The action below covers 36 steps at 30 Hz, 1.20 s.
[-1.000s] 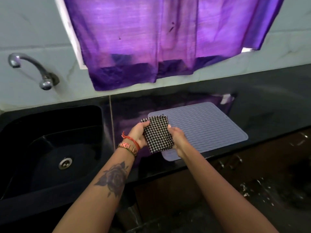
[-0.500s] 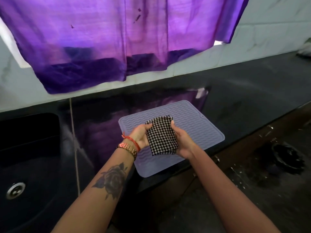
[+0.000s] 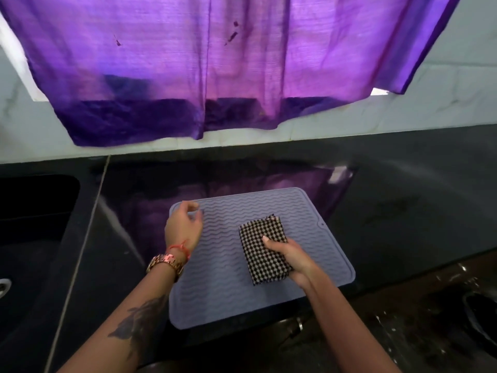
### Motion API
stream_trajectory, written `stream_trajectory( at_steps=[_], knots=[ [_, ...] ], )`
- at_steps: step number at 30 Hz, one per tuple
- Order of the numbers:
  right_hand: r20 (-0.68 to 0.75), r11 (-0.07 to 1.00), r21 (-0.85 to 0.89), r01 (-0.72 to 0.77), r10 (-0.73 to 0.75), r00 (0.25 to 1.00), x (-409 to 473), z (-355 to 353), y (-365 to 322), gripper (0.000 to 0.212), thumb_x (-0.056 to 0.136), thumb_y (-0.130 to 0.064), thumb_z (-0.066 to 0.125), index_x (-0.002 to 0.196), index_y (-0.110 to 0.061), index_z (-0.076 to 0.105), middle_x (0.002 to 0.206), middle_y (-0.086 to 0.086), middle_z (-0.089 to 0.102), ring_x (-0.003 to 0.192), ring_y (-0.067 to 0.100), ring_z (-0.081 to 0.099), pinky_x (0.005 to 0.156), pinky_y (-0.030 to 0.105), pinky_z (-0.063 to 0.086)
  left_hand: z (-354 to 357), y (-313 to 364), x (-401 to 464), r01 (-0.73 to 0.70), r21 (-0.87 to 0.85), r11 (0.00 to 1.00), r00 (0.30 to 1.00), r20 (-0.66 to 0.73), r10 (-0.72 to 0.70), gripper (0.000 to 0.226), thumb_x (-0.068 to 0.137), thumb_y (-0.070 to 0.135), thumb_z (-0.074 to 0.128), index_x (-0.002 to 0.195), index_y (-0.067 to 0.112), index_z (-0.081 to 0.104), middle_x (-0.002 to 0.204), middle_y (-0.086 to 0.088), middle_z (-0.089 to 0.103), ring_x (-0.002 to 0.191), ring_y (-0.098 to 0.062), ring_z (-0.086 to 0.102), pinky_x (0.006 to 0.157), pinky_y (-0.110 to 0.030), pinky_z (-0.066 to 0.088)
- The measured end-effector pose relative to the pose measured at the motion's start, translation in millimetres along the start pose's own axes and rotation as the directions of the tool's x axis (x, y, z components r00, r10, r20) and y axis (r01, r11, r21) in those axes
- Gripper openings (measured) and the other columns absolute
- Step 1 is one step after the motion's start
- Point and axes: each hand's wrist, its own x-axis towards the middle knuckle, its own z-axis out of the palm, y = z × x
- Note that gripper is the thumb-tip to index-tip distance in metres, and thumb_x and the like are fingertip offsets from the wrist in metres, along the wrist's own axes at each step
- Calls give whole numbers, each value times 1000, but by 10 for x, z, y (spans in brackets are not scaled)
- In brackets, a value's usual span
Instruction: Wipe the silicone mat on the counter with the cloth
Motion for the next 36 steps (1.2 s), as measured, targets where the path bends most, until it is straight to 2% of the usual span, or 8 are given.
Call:
stream_trajectory(
  at_steps=[3, 8, 12, 15, 18, 25, 30, 36],
  knots=[
    [17, 1000, 22, -2, 2, 1000, 137, -181, -128, 32, 86, -12, 63, 117, -3, 60, 108, 14, 69, 95, 27, 66, 81, 38, 56, 60, -114, -69, -77, 145, 987, 996, -43, 84, 21, 87, 20, 56, 107, 15, 60, 118, -7, 60, 103, -28, 59, 87, -38, 46],
    [27, 994, -102, 44, -41, 999, 328, -438, -427, 24, 85, -11, 64, 109, -10, 63, 105, 11, 70, 95, 27, 66, 78, 37, 55, 117, -292, -145, -168, 277, 946, 980, -56, 191, 29, 86, 16, 58, 115, 11, 58, 125, -9, 56, 115, -29, 54, 94, -41, 45],
    [-104, 958, -243, 154, -184, 977, 461, -673, -677, 9, 87, -9, 63, 92, -16, 65, 96, 11, 69, 83, 24, 66, 78, 38, 56, 154, -369, -84, -109, 351, 930, 992, -16, 122, 43, 89, 22, 54, 129, 10, 48, 140, -12, 45, 136, -31, 34, 111, -46, 32],
    [-327, 884, -423, 200, -354, 876, 602, -857, -832, 21, 85, -20, 65, 104, -14, 66, 99, 12, 69, 95, 31, 65, 90, 44, 52, 198, -409, -17, -106, 398, 911, 994, 24, 105, 51, 90, 25, 52, 136, 7, 40, 148, -14, 35, 142, -30, 21, 117, -45, 19],
    [-491, 773, -633, 45, -446, 749, 631, -910, -950, 28, 90, -30, 56, 116, -23, 61, 112, 11, 66, 107, 33, 59, 91, 39, 45, 221, -436, 16, -121, 428, 896, 993, 61, 105, 55, 92, 31, 48, 140, 7, 34, 151, -14, 28, 144, -30, 16, 119, -41, 12],
    [-471, 629, -774, -72, -496, 730, 861, -902, -1124, 33, 93, -27, 52, 126, -29, 55, 118, 12, 65, 108, 34, 59, 88, 39, 47, 296, -673, -46, -173, 472, 865, 985, 107, 138, 69, 84, 50, 26, 138, 10, 38, 150, -10, 33, 141, -25, 24, 119, -41, 17],
    [-400, 382, -895, -230, -460, 793, 1093, -874, -829, 45, 91, -17, 45, 132, -34, 48, 123, 12, 62, 113, 35, 55, 88, 37, 48, 342, -679, 12, -178, 490, 853, 984, 105, 145, 79, 79, 56, 15, 138, 9, 38, 149, -11, 33, 141, -25, 25, 119, -37, 12],
    [-321, 283, -939, -194, -523, 790, 1191, -994, -749, 47, 88, -17, 51, 134, -30, 48, 120, 10, 61, 110, 35, 55, 85, 37, 48, 343, -645, -6, -176, 489, 854, 984, 100, 146, 80, 79, 57, 12, 140, 11, 36, 151, -9, 32, 142, -22, 23, 119, -33, 8]
  ],
)
